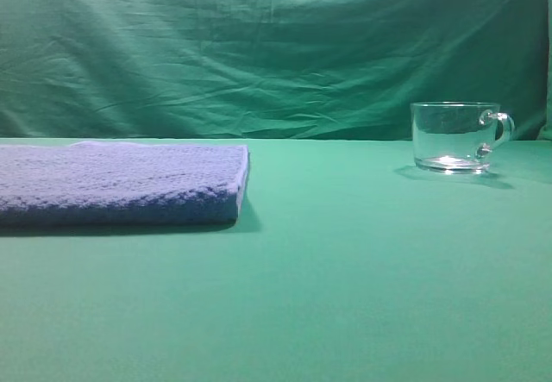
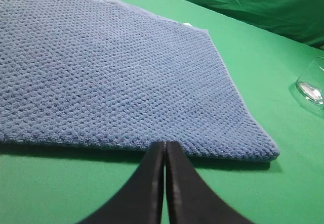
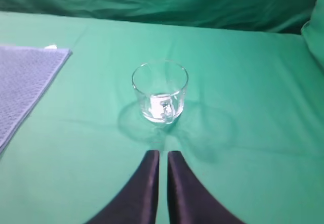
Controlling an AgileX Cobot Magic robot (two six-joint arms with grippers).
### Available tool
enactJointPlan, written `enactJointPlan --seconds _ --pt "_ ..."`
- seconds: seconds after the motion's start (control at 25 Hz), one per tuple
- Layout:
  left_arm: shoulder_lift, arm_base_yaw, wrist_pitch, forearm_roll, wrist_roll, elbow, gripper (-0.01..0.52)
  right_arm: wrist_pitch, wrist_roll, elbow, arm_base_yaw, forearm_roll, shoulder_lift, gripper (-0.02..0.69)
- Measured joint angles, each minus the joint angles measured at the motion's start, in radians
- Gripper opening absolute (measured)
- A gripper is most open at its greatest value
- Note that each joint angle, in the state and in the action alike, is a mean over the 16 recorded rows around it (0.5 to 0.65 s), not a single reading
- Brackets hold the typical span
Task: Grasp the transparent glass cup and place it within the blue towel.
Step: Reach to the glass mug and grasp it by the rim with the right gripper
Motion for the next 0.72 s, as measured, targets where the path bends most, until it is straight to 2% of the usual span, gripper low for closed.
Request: enactJointPlan --seconds 0.48,0.6,0.72 --pt "0.0 0.0 0.0 0.0 0.0 0.0 0.0 0.211 -0.03 -0.325 0.036 -0.048 0.45 0.062" --pt "0.0 0.0 0.0 0.0 0.0 0.0 0.0 0.265 -0.031 -0.409 0.041 -0.076 0.55 0.115" --pt "0.0 0.0 0.0 0.0 0.0 0.0 0.0 0.305 -0.03 -0.481 0.042 -0.109 0.637 0.206"
